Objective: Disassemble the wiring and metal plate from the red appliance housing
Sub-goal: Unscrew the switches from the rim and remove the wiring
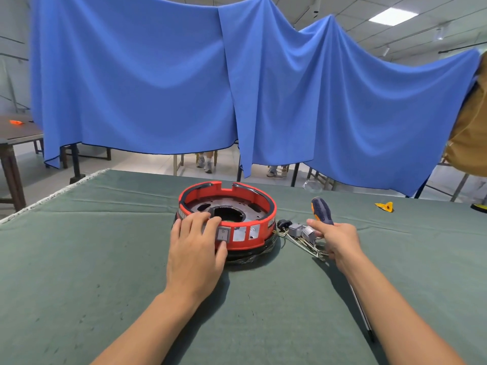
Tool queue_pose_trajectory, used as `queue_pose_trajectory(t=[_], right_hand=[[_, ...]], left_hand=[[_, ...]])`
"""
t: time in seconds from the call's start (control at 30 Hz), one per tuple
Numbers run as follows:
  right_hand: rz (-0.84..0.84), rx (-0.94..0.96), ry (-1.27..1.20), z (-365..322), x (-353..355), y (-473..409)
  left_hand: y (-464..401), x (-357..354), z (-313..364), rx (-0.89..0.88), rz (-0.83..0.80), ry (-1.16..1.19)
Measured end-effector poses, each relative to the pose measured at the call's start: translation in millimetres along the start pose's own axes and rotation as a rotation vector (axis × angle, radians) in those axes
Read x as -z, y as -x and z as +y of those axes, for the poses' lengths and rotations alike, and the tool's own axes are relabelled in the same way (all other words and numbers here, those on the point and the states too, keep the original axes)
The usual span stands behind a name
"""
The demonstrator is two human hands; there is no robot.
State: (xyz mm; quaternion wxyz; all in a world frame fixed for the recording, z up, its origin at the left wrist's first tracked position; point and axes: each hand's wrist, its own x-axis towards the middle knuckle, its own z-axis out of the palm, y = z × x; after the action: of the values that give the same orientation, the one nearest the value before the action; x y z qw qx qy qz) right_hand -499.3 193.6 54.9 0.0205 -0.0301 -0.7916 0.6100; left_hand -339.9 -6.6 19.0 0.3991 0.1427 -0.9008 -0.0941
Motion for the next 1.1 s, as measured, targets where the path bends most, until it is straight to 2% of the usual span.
queue_pose_trajectory(t=[0.1, 0.2, 0.27, 0.4, 0.47, 0.53, 0.63, 0.77, 0.9, 1.1], right_hand=[[-0.038, -0.007, -0.015, -6.8, 2.6, 1.2], [-0.142, 0.061, -0.034, -20.8, 3.3, 12.2], [-0.155, 0.177, -0.014, -34.6, 1.1, 26.1], [-0.056, 0.493, 0.040, -61.8, -7.6, 63.6], [0.000, 0.593, 0.042, -69.1, -13.9, 82.9], [0.071, 0.672, 0.140, -72.4, -19.5, 96.6], [0.183, 0.807, 0.420, -77.8, -22.5, 108.6], [0.184, 0.982, 0.632, -91.2, -24.6, 118.3], [0.020, 0.922, 0.550, -111.7, -24.8, 124.3], [0.032, 1.153, 0.503, -133.2, -22.3, 142.4]], left_hand=[[-0.7, -1.7, -1.7, -0.011, 0.011, 0.001], [-1.8, -1.5, -3.9, -0.035, 0.027, 0.000], [-1.5, -1.9, -3.0, -0.061, 0.046, 0.002], [-0.7, -2.7, 1.3, -0.094, 0.071, 0.027], [0.2, -2.3, 1.1, -0.096, 0.069, 0.042], [1.4, -1.2, 0.0, -0.100, 0.065, 0.063], [3.0, -0.9, -1.1, -0.103, 0.039, 0.075], [4.0, 1.1, -1.0, -0.093, -0.001, 0.084], [5.1, 3.4, -1.4, -0.069, -0.045, 0.056], [6.3, 1.5, -1.5, -0.025, -0.057, 0.082]])
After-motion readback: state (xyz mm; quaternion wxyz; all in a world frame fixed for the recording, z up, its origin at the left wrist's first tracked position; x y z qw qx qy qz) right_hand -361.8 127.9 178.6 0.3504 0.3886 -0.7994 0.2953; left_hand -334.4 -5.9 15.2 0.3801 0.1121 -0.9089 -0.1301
